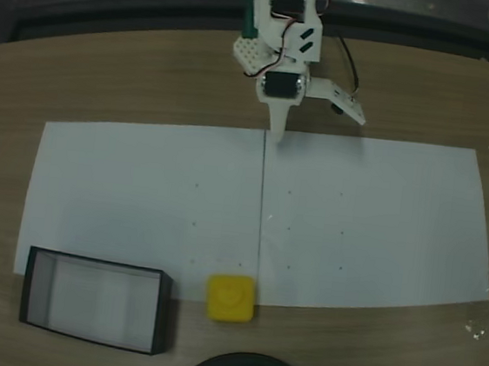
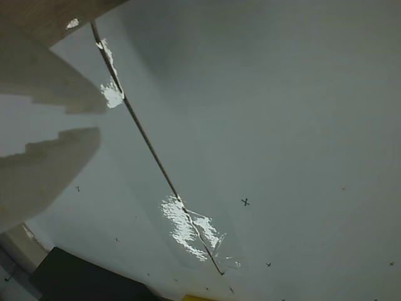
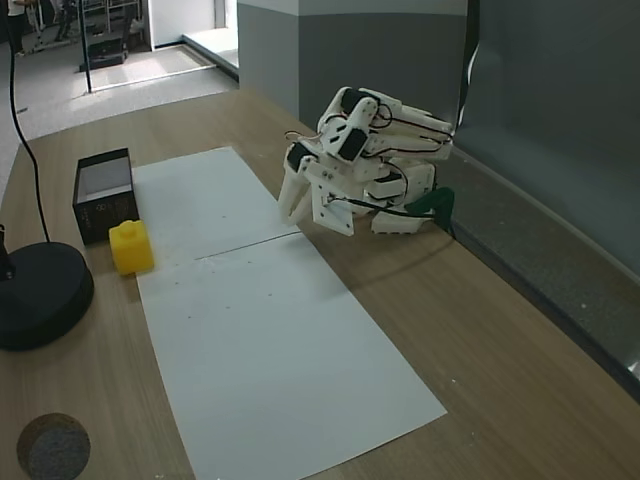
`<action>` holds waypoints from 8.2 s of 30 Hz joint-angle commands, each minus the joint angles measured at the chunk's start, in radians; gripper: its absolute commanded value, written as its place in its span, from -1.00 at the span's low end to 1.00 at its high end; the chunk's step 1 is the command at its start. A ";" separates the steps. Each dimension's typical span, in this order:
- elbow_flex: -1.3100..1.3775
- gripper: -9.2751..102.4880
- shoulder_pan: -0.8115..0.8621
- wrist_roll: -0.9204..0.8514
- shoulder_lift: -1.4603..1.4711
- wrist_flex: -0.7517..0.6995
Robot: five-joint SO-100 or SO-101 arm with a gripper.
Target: Grab a yellow square and put it in the box.
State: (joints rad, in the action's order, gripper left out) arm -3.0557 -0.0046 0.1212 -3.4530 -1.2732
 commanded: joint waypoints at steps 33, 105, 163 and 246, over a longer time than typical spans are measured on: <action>0.327 -0.40 0.153 0.009 -0.015 0.413; 2.812 -0.23 0.158 -0.190 2.832 -0.397; 3.140 -0.55 0.580 -0.301 2.869 -0.114; 0.184 -0.84 -0.049 -0.140 -0.021 0.319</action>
State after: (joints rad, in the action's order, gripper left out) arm -2.8379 -0.0552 -0.0245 -3.4530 -1.0140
